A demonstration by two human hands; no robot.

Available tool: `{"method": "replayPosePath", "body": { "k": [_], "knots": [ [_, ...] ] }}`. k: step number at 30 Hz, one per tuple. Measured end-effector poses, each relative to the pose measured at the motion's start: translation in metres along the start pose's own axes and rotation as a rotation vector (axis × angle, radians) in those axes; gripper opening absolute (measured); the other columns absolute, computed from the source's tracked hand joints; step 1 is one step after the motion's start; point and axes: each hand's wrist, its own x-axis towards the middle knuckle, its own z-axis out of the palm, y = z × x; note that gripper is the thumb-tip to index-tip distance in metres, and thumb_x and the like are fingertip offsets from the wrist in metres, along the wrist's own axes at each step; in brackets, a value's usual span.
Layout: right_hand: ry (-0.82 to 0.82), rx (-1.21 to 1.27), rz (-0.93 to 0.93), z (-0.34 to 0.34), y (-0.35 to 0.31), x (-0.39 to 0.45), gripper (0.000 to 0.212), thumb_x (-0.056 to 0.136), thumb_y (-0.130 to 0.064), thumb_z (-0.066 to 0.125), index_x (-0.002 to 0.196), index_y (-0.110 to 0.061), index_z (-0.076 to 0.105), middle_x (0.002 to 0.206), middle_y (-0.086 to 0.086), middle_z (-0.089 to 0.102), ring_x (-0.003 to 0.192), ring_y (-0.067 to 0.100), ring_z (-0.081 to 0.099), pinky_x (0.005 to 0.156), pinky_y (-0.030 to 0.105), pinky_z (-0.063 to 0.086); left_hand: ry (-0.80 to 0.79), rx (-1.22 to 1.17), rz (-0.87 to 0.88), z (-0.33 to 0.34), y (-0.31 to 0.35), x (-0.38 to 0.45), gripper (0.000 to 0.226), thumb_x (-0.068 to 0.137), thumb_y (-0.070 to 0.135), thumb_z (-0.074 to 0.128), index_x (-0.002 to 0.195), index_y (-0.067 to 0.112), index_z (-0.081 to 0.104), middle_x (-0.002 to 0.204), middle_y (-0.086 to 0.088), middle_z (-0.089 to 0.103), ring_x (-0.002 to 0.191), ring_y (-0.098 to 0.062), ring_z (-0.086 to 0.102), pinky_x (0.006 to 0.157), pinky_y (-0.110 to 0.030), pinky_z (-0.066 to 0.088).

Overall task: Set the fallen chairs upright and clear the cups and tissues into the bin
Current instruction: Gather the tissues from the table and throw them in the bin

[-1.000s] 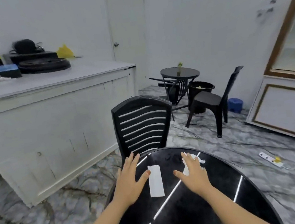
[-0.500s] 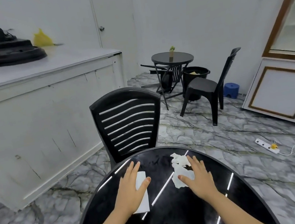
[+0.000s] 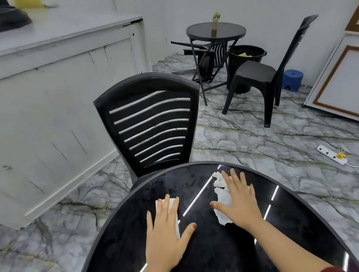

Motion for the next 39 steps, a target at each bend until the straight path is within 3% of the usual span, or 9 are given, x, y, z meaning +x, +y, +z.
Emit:
{"method": "replayPosePath", "body": {
  "k": [4,10,14,25,28,31,36,39],
  "knots": [
    [-0.03,-0.022,-0.025,0.014,0.006,0.014,0.092,0.076,-0.067,0.05,0.145,-0.041,-0.005,0.159,-0.008,-0.004,0.146,0.019,-0.012,0.117,0.046,-0.002,-0.004,0.081,-0.01,0.006,0.0,0.004,0.083,0.077,0.079,0.003,0.147,0.033,-0.005,0.156,0.013,-0.01,0.14,-0.009,-0.023,0.113,-0.035,-0.014],
    [0.017,-0.114,-0.085,0.027,0.008,0.011,0.079,0.084,-0.064,0.042,0.147,-0.028,0.013,0.156,-0.008,0.02,0.146,0.017,0.007,0.118,0.035,0.006,-0.012,0.083,-0.042,0.006,0.001,0.006,0.085,0.077,0.075,0.0,0.148,0.028,-0.001,0.159,0.011,0.0,0.14,-0.007,-0.019,0.114,-0.033,-0.012],
    [0.001,0.026,-0.07,0.025,-0.001,-0.003,0.068,0.088,-0.052,0.048,0.146,-0.029,0.021,0.155,-0.012,0.024,0.146,0.012,0.006,0.118,0.031,0.004,0.0,0.019,-0.06,0.003,0.001,0.007,0.074,0.085,0.068,0.012,0.148,0.028,0.008,0.158,0.012,0.008,0.143,-0.005,-0.01,0.115,-0.031,-0.009],
    [-0.013,0.244,-0.058,0.038,-0.033,-0.079,0.043,0.095,-0.033,0.047,0.137,-0.037,0.039,0.146,-0.023,0.034,0.143,0.003,0.009,0.112,0.024,0.021,0.061,-0.373,-0.056,-0.008,0.001,-0.011,0.038,0.096,0.033,0.043,0.134,0.029,0.046,0.144,0.013,0.043,0.139,0.0,0.023,0.113,-0.017,0.009],
    [0.011,0.313,-0.059,0.04,-0.039,-0.092,0.04,0.094,-0.021,0.052,0.132,-0.031,0.049,0.136,-0.023,0.043,0.142,0.005,0.018,0.109,0.023,0.024,0.088,-0.493,-0.098,-0.011,0.0,-0.026,0.035,0.096,0.026,0.047,0.13,0.03,0.05,0.137,0.02,0.046,0.136,0.004,0.026,0.11,-0.014,0.013],
    [0.036,0.455,-0.034,0.044,-0.048,-0.105,0.039,0.09,-0.009,0.058,0.122,-0.031,0.059,0.124,-0.027,0.039,0.137,0.004,0.027,0.1,0.019,0.03,0.11,-0.561,-0.143,-0.015,-0.004,-0.048,0.033,0.095,0.025,0.05,0.126,0.034,0.053,0.135,0.017,0.05,0.136,-0.001,0.032,0.11,-0.017,0.021],
    [-0.014,0.643,-0.04,0.06,-0.085,-0.122,0.039,0.086,-0.001,0.061,0.118,-0.023,0.063,0.124,-0.016,0.051,0.136,0.007,0.033,0.093,-0.006,0.026,0.18,-0.56,-0.23,-0.035,-0.026,-0.078,0.033,0.095,0.026,0.049,0.127,0.034,0.053,0.139,0.008,0.051,0.137,-0.004,0.033,0.112,-0.02,0.02],
    [-0.07,0.687,-0.136,0.069,-0.125,-0.13,0.038,0.087,-0.001,0.06,0.118,-0.022,0.063,0.115,-0.027,0.045,0.133,0.003,0.032,0.101,0.003,0.028,0.248,-0.526,-0.298,-0.061,-0.053,-0.094,0.034,0.095,0.03,0.047,0.129,0.034,0.051,0.139,0.012,0.049,0.135,-0.006,0.035,0.104,-0.017,0.024]
  ]
}}
